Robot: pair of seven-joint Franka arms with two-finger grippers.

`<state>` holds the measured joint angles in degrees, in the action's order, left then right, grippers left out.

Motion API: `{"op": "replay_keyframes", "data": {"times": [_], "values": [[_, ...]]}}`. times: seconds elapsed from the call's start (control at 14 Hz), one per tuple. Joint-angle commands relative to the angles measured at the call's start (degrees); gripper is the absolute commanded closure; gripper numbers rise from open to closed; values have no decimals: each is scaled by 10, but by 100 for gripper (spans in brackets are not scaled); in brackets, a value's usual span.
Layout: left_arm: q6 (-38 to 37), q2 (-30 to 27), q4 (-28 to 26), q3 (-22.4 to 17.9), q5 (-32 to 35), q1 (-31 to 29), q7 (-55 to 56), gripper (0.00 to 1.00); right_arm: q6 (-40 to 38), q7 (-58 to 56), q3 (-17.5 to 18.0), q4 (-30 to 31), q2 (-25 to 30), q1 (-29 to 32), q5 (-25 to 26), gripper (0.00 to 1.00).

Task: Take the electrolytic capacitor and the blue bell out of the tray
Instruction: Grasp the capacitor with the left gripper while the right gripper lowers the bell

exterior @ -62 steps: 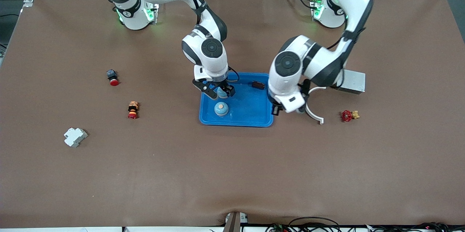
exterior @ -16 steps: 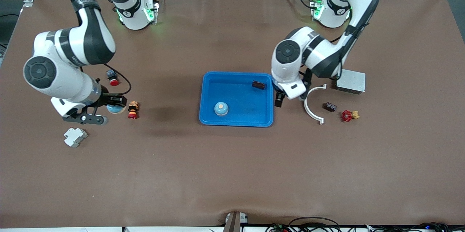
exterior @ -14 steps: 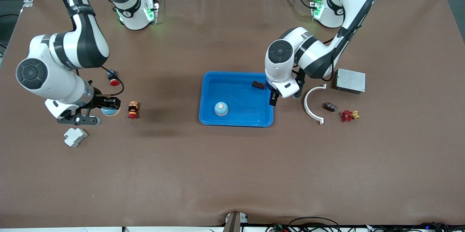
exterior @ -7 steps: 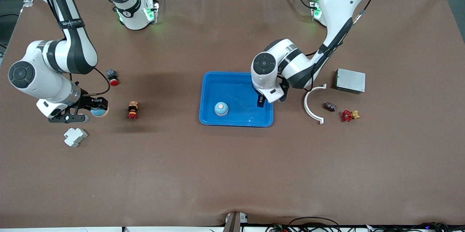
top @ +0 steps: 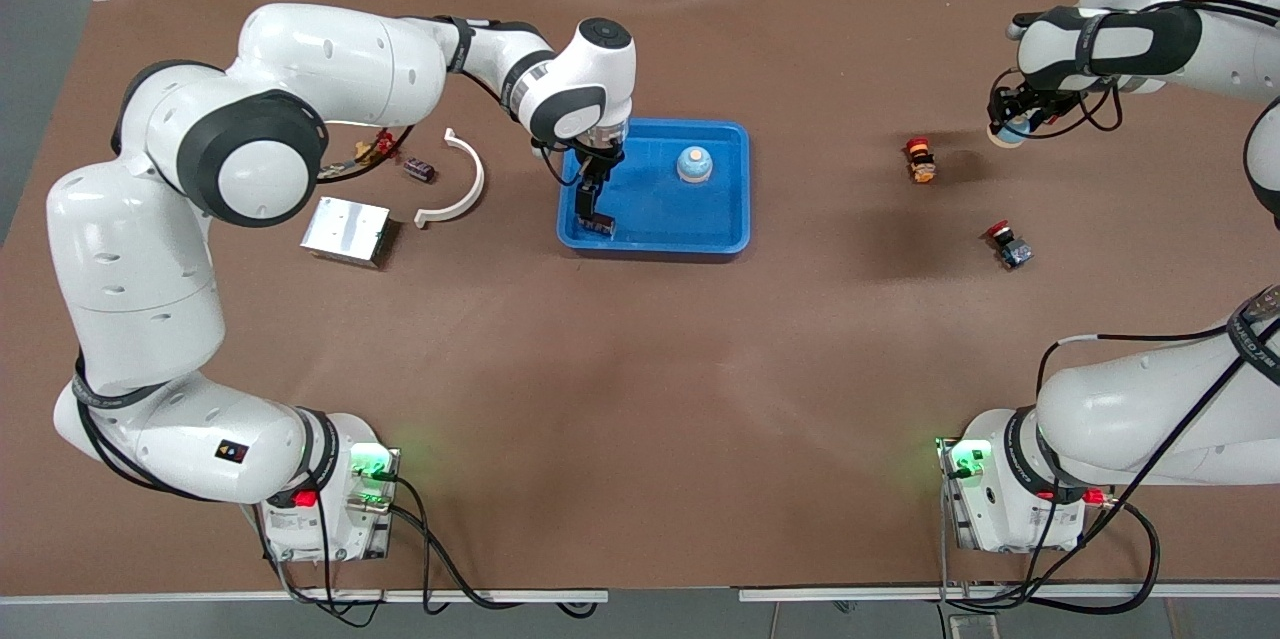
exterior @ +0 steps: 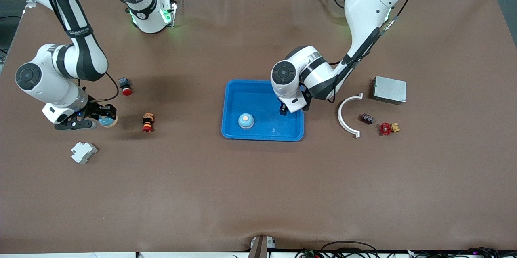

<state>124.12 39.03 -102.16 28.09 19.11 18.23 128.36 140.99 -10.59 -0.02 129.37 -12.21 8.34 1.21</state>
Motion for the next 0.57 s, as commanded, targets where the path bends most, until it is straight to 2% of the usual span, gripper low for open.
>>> {"op": "replay_keyframes", "data": {"times": [0.0, 0.5], "values": [[-11, 8, 9, -3, 21, 7, 12, 0, 30, -21, 12, 30, 11, 26, -9, 100], [-11, 22, 9, -4, 27, 16, 28, 0, 107, -22, 14, 33, -54, 28, -37, 100]]}}
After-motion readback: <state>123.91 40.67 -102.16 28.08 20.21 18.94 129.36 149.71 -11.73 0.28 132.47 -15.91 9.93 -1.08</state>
